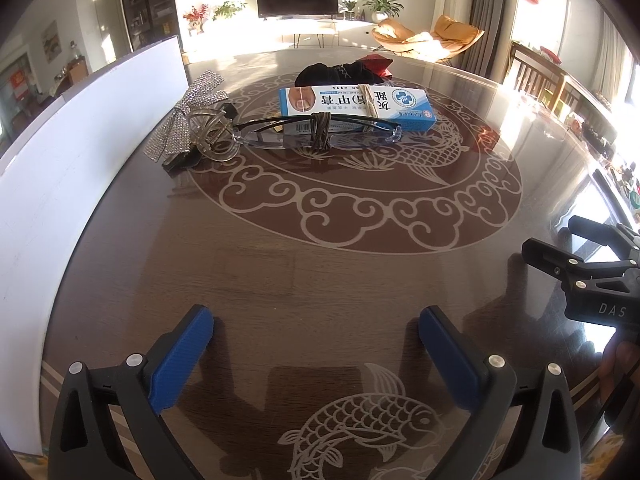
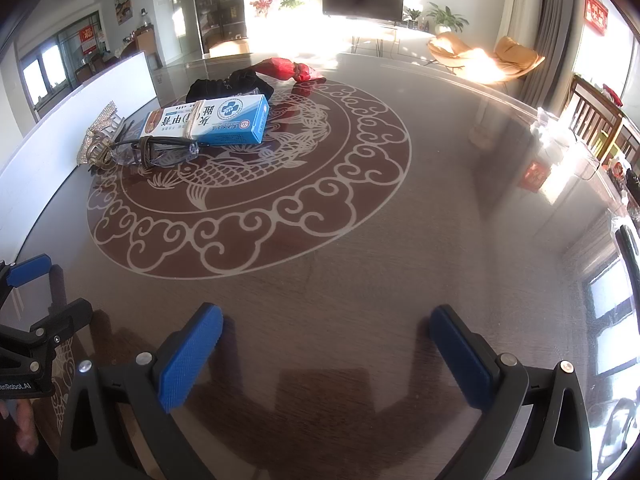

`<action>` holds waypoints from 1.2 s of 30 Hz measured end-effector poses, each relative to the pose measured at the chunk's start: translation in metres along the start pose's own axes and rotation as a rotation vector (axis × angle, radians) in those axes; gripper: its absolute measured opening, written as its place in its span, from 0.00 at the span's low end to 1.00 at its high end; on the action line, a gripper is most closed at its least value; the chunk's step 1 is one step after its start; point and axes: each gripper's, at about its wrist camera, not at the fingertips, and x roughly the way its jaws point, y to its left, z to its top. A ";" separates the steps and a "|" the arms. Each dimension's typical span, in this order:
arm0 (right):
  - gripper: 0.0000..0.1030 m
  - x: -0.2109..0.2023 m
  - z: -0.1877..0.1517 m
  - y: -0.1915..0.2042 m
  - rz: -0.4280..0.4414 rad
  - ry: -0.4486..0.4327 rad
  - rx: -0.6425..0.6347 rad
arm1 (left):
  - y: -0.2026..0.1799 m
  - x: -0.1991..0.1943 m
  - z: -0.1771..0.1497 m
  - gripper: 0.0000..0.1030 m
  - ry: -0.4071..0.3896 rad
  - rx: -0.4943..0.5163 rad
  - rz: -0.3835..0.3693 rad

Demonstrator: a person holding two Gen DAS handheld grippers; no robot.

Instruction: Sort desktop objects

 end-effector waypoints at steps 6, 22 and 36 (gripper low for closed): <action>1.00 0.000 0.000 0.000 0.000 0.000 0.000 | 0.000 0.000 0.000 1.00 0.000 0.000 0.000; 1.00 0.000 0.000 0.000 0.000 0.000 0.000 | 0.009 -0.002 -0.001 1.00 0.012 -0.038 0.026; 1.00 0.000 0.000 0.000 0.000 0.000 0.000 | 0.046 0.002 0.003 1.00 0.006 -0.201 0.135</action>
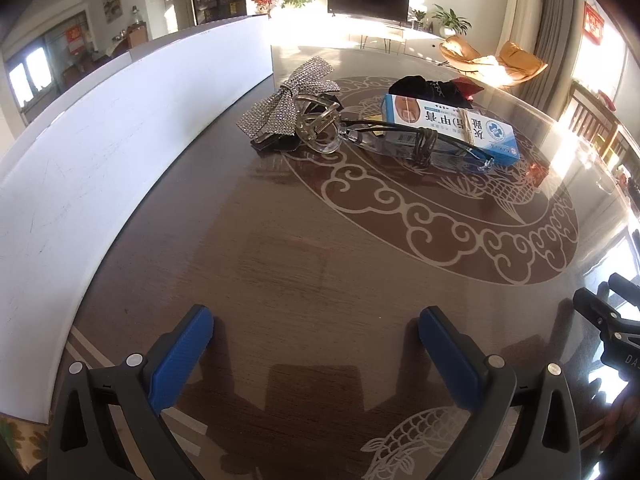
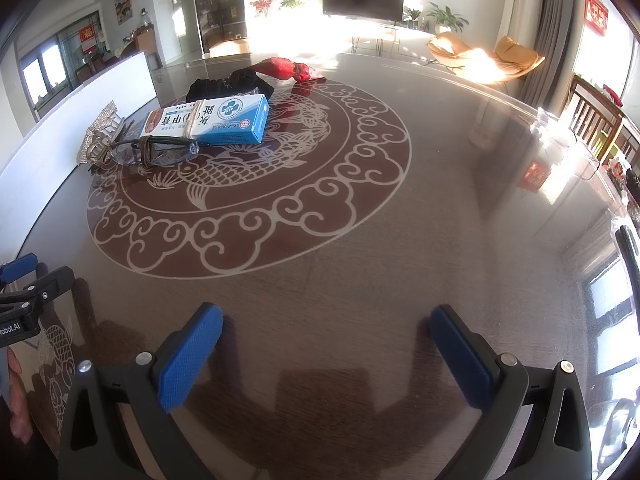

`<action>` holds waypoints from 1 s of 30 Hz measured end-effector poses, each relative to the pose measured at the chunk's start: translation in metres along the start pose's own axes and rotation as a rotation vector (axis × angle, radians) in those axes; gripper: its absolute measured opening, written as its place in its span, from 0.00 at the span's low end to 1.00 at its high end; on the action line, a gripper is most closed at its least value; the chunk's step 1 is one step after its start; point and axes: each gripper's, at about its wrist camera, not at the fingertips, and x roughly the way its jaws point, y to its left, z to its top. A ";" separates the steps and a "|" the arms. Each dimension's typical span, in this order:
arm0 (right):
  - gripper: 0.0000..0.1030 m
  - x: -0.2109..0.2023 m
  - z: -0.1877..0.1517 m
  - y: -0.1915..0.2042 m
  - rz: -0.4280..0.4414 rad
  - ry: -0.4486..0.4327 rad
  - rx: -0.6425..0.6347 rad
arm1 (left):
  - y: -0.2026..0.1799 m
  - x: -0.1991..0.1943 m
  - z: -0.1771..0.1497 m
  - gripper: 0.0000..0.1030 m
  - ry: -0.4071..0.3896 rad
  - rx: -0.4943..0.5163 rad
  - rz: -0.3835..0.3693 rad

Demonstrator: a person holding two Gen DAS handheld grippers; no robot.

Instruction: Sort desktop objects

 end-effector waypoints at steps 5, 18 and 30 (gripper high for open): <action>1.00 0.000 0.002 0.001 0.003 0.003 -0.002 | 0.001 0.000 0.001 1.00 -0.002 -0.007 0.006; 1.00 0.052 0.109 0.013 0.037 -0.064 0.064 | 0.000 -0.002 -0.001 1.00 -0.005 -0.006 0.007; 1.00 0.036 0.086 0.091 0.342 0.030 -0.216 | 0.000 -0.003 -0.002 1.00 -0.006 -0.007 0.007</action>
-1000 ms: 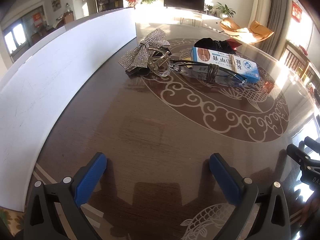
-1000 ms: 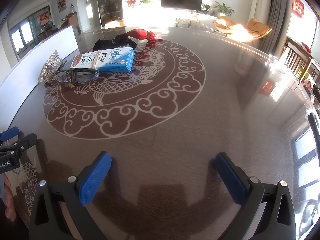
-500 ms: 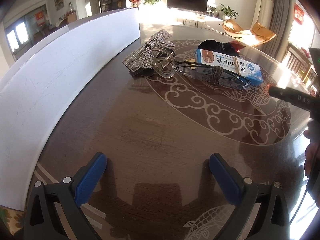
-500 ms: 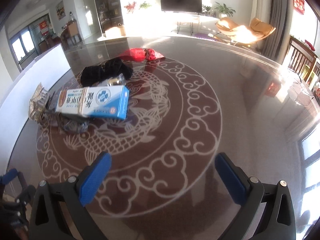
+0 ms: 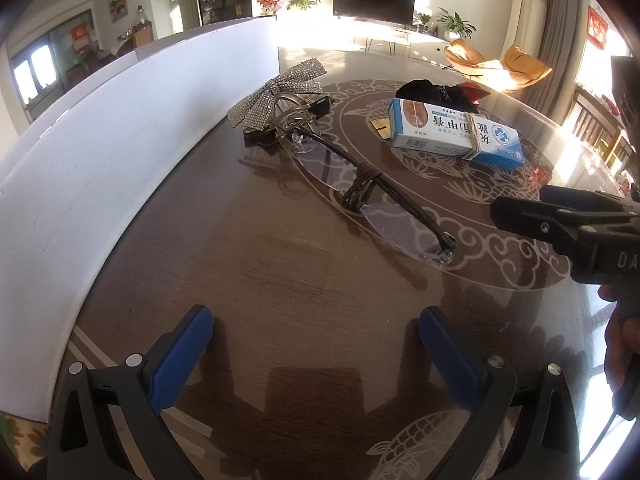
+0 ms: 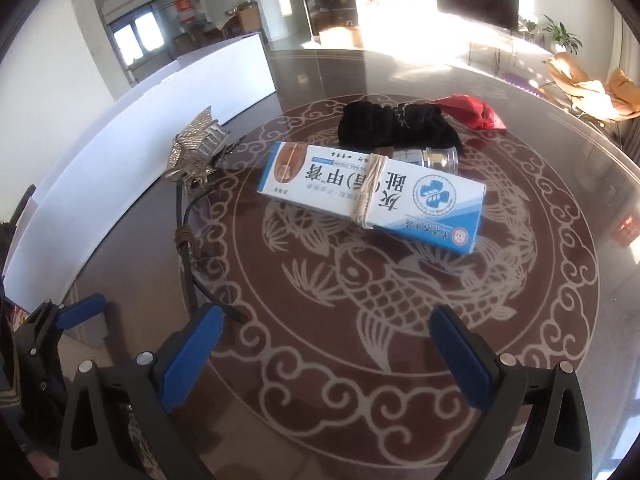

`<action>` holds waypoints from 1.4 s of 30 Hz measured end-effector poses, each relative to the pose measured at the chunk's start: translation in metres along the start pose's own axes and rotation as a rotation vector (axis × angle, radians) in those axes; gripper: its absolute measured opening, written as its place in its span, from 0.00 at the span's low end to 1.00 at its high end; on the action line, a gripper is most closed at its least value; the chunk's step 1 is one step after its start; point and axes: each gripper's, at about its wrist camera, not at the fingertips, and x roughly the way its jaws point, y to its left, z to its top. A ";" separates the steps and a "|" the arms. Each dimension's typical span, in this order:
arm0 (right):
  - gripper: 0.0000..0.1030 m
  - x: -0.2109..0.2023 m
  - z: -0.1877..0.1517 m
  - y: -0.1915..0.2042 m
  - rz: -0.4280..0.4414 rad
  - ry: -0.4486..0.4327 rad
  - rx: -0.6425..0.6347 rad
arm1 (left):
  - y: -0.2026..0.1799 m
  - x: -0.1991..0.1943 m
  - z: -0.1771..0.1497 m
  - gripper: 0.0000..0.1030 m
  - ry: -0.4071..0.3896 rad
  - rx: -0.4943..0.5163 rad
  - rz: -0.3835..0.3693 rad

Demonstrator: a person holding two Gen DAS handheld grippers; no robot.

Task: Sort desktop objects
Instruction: 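Move the left tool down toward the black-framed glasses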

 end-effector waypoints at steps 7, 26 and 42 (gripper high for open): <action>1.00 -0.008 -0.005 -0.028 -0.176 -0.005 0.009 | 0.000 0.000 0.000 1.00 -0.001 0.001 -0.001; 1.00 -0.007 -0.032 -0.035 -0.208 -0.018 0.027 | 0.005 -0.024 0.013 1.00 -0.062 -0.057 -0.150; 1.00 -0.007 -0.032 -0.034 -0.208 -0.019 0.026 | 0.022 0.036 0.066 1.00 0.049 -0.291 -0.029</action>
